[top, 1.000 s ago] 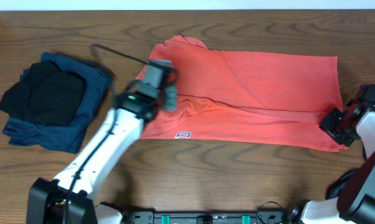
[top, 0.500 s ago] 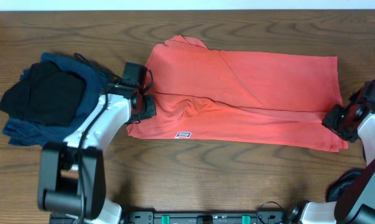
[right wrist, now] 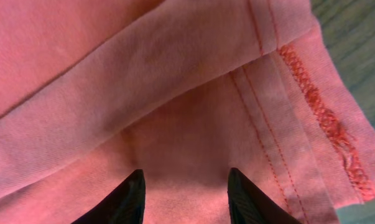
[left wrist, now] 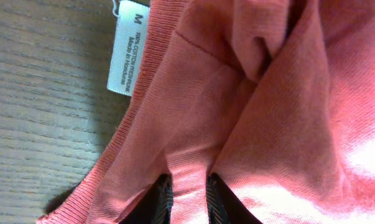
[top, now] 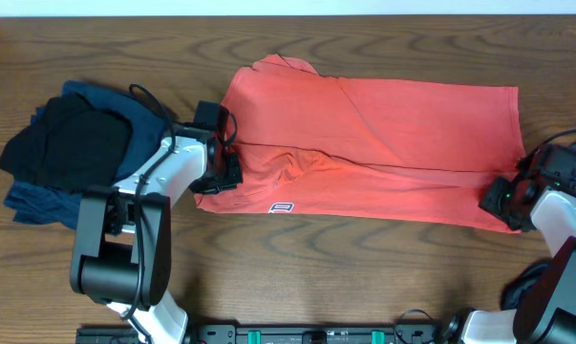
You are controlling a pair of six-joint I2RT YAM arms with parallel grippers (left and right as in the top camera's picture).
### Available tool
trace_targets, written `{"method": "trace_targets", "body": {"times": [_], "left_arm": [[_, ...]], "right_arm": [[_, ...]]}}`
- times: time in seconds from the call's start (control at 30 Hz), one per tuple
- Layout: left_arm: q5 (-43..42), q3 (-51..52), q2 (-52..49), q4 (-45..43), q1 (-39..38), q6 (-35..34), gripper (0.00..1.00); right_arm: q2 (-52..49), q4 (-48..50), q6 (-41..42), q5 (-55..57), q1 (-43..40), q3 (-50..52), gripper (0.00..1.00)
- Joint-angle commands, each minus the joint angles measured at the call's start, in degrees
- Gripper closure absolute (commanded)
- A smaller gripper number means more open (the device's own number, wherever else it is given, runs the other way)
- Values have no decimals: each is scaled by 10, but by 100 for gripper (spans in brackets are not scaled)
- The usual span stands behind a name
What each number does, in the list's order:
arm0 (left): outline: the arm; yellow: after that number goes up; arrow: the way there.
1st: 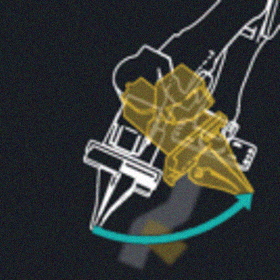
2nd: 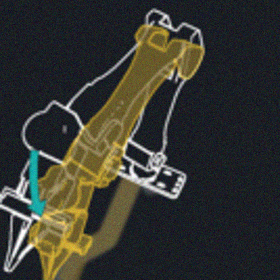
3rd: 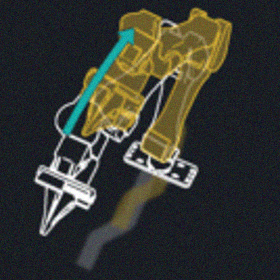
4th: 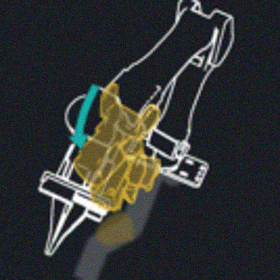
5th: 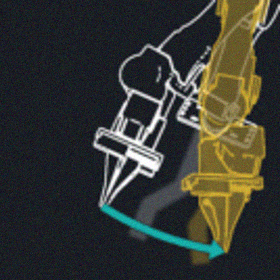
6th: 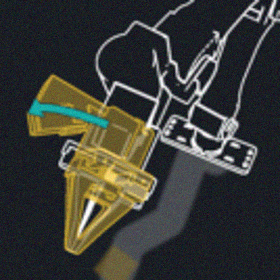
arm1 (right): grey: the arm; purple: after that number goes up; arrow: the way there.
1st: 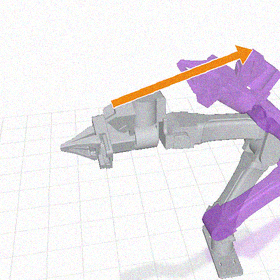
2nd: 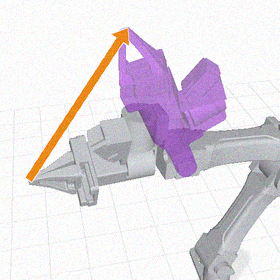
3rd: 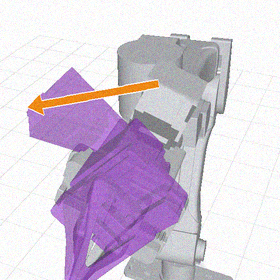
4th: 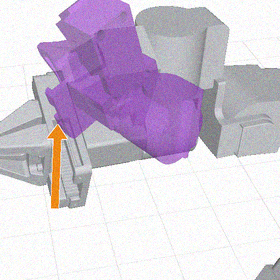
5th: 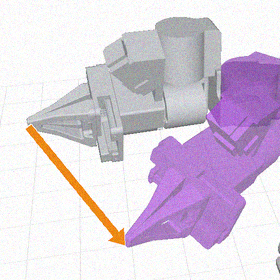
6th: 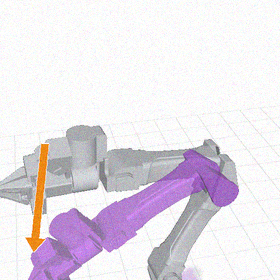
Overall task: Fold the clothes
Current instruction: 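Grasp the shirt's left edge near the collar tag with the left gripper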
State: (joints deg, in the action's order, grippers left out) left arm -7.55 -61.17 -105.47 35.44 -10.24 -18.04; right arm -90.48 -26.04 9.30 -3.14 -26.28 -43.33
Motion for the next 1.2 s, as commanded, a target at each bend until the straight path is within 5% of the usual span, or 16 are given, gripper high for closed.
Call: {"method": "trace_targets", "body": {"times": [0.0,0.2,0.67,0.93,1.17], "left_arm": [[7,20,-50,23,11,-3,78],[7,20,-50,85,11,-3,78],[4,20,-50,268,11,-3,79],[5,20,-25,309,11,-3,81],[5,-5,93,292,11,-2,84]], "right_arm": [[3,16,-12,10,4,19,58],[3,-4,-12,34,4,35,59],[11,-111,66,105,-30,35,77],[48,-135,69,108,-40,35,77],[133,-138,65,53,-40,27,69]]}}
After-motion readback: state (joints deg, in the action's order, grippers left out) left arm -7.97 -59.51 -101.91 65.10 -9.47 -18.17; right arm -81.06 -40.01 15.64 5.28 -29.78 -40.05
